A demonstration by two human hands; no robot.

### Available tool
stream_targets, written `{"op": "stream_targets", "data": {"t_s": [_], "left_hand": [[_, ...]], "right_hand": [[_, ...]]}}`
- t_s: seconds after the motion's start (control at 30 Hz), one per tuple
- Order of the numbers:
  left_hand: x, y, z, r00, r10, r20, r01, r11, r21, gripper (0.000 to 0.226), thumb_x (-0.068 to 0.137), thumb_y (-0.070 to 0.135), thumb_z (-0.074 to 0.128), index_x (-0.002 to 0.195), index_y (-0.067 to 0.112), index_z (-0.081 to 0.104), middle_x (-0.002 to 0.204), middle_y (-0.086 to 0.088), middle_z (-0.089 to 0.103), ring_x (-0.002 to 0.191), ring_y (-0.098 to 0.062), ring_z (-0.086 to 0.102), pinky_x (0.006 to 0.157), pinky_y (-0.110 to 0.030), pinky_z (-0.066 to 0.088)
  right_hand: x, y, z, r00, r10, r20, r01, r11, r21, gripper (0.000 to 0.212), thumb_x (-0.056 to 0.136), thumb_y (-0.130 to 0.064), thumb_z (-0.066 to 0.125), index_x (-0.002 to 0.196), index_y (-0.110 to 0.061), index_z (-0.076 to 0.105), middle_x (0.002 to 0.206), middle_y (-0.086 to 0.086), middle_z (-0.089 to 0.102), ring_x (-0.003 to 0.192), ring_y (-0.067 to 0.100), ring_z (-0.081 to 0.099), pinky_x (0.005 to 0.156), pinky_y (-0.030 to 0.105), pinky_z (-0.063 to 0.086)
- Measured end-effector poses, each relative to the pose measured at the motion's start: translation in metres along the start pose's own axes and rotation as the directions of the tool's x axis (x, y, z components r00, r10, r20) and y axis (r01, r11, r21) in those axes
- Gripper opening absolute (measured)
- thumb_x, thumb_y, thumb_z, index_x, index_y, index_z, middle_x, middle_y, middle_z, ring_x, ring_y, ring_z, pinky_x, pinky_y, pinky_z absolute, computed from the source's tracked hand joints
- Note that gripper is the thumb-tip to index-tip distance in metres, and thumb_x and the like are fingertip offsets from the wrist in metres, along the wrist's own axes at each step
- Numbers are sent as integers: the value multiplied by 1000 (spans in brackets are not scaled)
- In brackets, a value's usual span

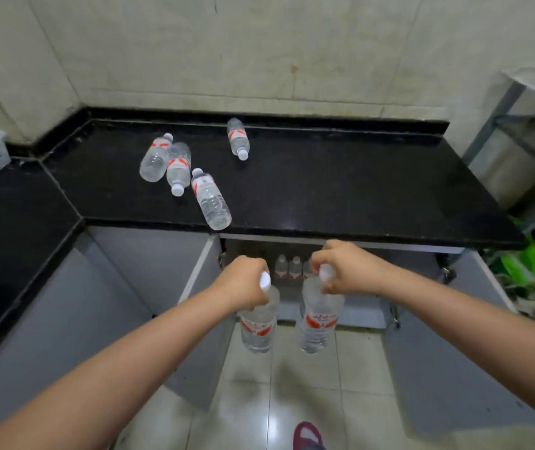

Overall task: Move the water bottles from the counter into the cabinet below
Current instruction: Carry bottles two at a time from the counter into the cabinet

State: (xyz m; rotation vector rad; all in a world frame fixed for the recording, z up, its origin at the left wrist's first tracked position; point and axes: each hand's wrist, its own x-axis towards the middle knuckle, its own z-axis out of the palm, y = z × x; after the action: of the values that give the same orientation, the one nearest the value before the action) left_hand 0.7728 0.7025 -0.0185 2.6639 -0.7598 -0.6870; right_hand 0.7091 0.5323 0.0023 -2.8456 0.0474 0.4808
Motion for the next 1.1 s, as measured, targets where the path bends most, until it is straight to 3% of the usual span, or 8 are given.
{"op": "stream_targets", "data": {"t_s": [0.17, 0.23, 0.4, 0.5, 0.63, 0.87, 0.97, 1.1], "left_hand": [[45, -25, 38, 991, -131, 24, 126, 982, 139, 24, 83, 24, 61, 100, 7, 61, 113, -13, 65, 106, -30, 62, 82, -34, 51], [69, -35, 54, 979, -198, 46, 188, 968, 169, 31, 85, 25, 59, 110, 8, 61, 118, -14, 64, 111, -31, 60, 87, -34, 50], [138, -65, 99, 942, -326, 80, 318, 943, 100, 40, 88, 24, 57, 123, 5, 51, 126, -18, 55, 117, -34, 55, 94, -35, 46], [187, -87, 135, 923, -380, 59, 381, 924, -18, 40, 90, 24, 54, 124, 2, 49, 129, -19, 51, 119, -33, 52, 97, -34, 43], [268, -128, 202, 917, -400, 1, 397, 910, -117, 41, 92, 25, 53, 128, 6, 48, 132, -14, 49, 124, -27, 49, 100, -29, 39], [396, -201, 308, 915, -370, -159, 349, 926, -143, 38, 90, 27, 55, 119, 3, 54, 125, -17, 51, 118, -33, 50, 96, -35, 44], [434, -224, 339, 910, -351, -220, 326, 934, -142, 36, 92, 26, 53, 117, 1, 59, 122, -22, 56, 115, -36, 54, 93, -34, 45], [462, -248, 359, 912, -326, -247, 305, 945, -119, 34, 90, 26, 55, 114, 2, 62, 120, -22, 61, 114, -36, 57, 93, -33, 47]], "right_hand": [[51, 13, 56, 998, 4, 66, -6, 1000, 19, 25, 87, -12, 57, 112, -16, 58, 117, 10, 50, 110, 32, 54, 76, 31, 40], [76, 22, 78, 996, -10, 92, 13, 999, -34, 29, 90, -13, 54, 119, -14, 54, 123, 14, 48, 109, 34, 55, 83, 36, 46], [150, 49, 133, 989, -29, 143, 51, 987, -155, 32, 94, -7, 47, 125, -12, 46, 128, 19, 42, 115, 34, 51, 85, 40, 47], [203, 71, 177, 992, 3, 129, 13, 992, -123, 31, 94, -5, 45, 125, -11, 46, 131, 20, 40, 117, 33, 49, 80, 40, 45], [286, 103, 250, 998, 19, 60, -16, 999, -49, 32, 96, -7, 42, 127, -8, 49, 131, 21, 45, 115, 32, 51, 89, 35, 46], [413, 158, 366, 1000, -12, -14, 12, 1000, -2, 29, 92, -6, 47, 119, -3, 57, 128, 20, 54, 116, 32, 53, 94, 32, 44], [457, 174, 398, 996, -41, -75, 40, 999, -20, 13, 93, -7, 49, 98, -9, 61, 112, 19, 55, 93, 26, 59, 79, 18, 47], [501, 187, 415, 989, -22, -144, 25, 999, 22, 33, 91, -7, 52, 124, -6, 56, 132, 20, 51, 120, 30, 52, 98, 30, 42]]}}
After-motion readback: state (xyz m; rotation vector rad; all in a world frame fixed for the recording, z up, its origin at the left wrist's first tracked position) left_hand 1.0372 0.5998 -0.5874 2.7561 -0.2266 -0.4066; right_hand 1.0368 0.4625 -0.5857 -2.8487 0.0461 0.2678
